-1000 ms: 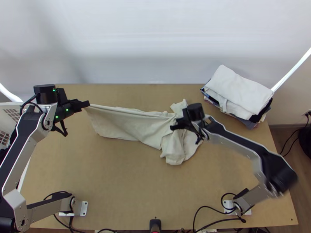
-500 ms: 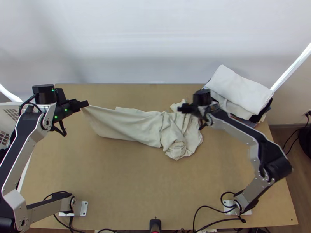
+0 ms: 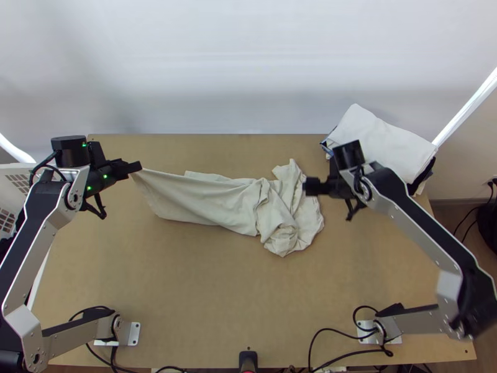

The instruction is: Fold the t-shirt

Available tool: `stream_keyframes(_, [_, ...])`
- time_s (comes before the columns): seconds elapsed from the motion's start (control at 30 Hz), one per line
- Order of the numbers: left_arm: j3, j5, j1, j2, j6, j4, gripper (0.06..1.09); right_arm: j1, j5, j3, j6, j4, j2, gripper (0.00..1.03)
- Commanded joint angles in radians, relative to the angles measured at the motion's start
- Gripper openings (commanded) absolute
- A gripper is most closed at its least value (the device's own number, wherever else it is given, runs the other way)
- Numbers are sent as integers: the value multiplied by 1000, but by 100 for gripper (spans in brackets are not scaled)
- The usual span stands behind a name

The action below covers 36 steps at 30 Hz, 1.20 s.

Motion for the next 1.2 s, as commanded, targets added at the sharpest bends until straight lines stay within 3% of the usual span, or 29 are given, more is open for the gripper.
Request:
stream_keyframes(0.0, [-4, -9, 3, -26, 2, -1, 10, 47, 0, -9, 101, -149, -18, 85])
stream_keyframes(0.2, [-4, -9, 1, -26, 0, 4, 10, 170, 0, -36, 193, -304, -32, 85])
stream_keyframes(0.37, [-4, -9, 1, -26, 0, 4, 10, 291, 0, -94, 233, -310, -25, 84])
stream_keyframes(0.43, [-4, -9, 1, -28, 0, 4, 10, 315, 0, -101, 250, -299, 2, 73])
stream_keyframes(0.5, [-4, -9, 3, -29, 0, 4, 10, 318, 0, -112, 252, -252, 17, 64])
stream_keyframes(0.67, [-4, -9, 7, -32, 2, 1, 10, 314, 0, -114, 252, -134, 60, 59])
stream_keyframes(1.17, [3, -9, 7, -28, 0, 1, 10, 312, 0, 4, 276, -74, 179, 57])
